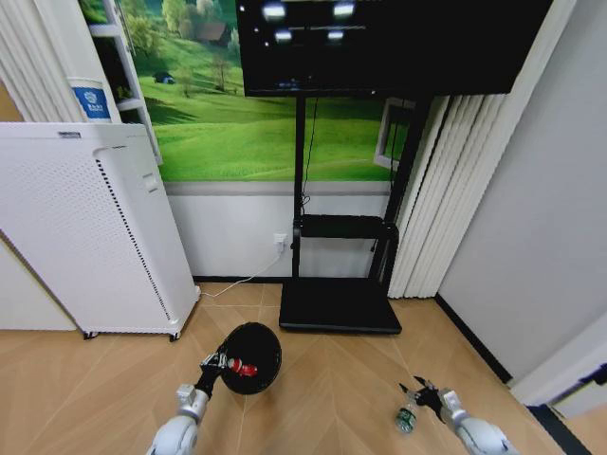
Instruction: Pick up the trash bin and place the garbage on the floor into it.
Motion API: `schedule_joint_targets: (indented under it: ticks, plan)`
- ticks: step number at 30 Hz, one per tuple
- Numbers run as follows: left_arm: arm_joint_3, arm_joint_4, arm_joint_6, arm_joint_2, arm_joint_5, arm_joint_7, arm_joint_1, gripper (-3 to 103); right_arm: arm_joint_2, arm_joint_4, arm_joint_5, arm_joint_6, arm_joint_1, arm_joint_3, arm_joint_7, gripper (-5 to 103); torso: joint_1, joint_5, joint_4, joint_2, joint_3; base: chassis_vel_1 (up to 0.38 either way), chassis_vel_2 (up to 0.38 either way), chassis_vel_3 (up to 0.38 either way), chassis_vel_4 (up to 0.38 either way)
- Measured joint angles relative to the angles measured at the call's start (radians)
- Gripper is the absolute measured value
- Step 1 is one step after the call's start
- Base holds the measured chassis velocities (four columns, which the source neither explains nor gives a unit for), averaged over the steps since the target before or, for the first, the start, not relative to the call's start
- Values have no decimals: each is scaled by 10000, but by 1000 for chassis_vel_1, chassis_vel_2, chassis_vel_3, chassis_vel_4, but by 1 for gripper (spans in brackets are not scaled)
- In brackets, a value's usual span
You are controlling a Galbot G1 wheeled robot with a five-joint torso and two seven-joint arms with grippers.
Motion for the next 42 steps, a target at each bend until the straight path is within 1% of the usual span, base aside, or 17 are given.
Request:
schedule_joint_targets:
  ticks: [13,15,16,17,18,19,20,21,23,24,26,27,29,32,34,38,42]
  plan:
    - [-11,-11,-6,1,0,10,11,6,6,-43,-149,115,19,2,97,68,1,-1,0,0,0,0,0,0,0]
    - [-201,-78,-86,-86,33,149,159,6,-100,-472,-1611,1572,232,343,1550,73,0,31,-7,-3,3,0,0,0,0]
    - [-389,-106,-139,-115,40,169,285,6,-360,-914,-3059,2963,639,853,2740,78,1,15,-6,-2,3,0,0,0,0]
    - [-402,-157,-154,-162,64,252,352,6,-462,-1124,-5293,4328,1028,1112,3516,84,0,-59,10,2,-3,0,0,0,0]
    - [-402,-157,-154,-162,64,252,352,6,-462,-1124,-5293,4328,1028,1112,3516,84,0,-59,10,2,-3,0,0,0,0]
    - [-426,-155,-154,-150,67,239,379,6,-515,-1309,-6922,4897,1132,1186,3757,86,1,36,-2,-2,4,0,0,0,0]
    - [-427,-167,-165,-150,68,236,366,6,-561,-1338,-7676,5145,1211,1214,3849,86,0,35,1,-2,2,0,0,0,0]
    - [-413,-165,-168,-155,70,229,357,6,-657,-1352,-8178,5307,1275,1274,3934,88,0,-26,2,0,0,0,0,0,0]
    - [-398,-165,-166,-169,73,232,355,6,-687,-1367,-8566,5437,1298,1302,4004,89,0,-43,2,0,0,0,0,0,0]
    - [-399,-164,-163,-168,75,225,352,6,-736,-1394,-9138,5629,1293,1287,4055,90,1,22,-2,-2,2,0,0,0,0]
    - [-412,-175,-166,-166,72,214,344,6,-771,-1412,-9458,5742,1293,1285,4092,90,1,34,-3,-2,1,0,0,0,0]
    - [-412,-176,-166,-169,72,213,351,6,-846,-1443,-9851,5887,1306,1288,4157,90,0,-4,0,-1,0,0,0,0,0]
    - [-409,-173,-158,-180,73,218,366,6,-905,-1482,-10151,5973,1318,1307,4215,90,0,-30,0,-1,1,0,0,0,0]
    - [-446,-178,-156,-191,71,216,390,6,-915,-1614,-10919,6154,1316,1302,4334,90,1,23,-2,-1,1,0,0,0,0]
    - [-451,-180,-154,-216,71,220,420,6,-918,-1762,-12111,6331,1346,1305,4511,91,0,-12,0,-1,1,0,0,0,0]
    - [-493,-180,-159,-246,71,242,450,6,-896,-1889,-13601,6489,1422,1239,4633,95,0,12,-1,-1,1,0,0,0,0]
    - [-564,-196,-167,-292,72,293,568,6,-930,-1728,-14700,6681,1434,1110,4647,96,0,-3,0,-1,1,0,0,0,0]
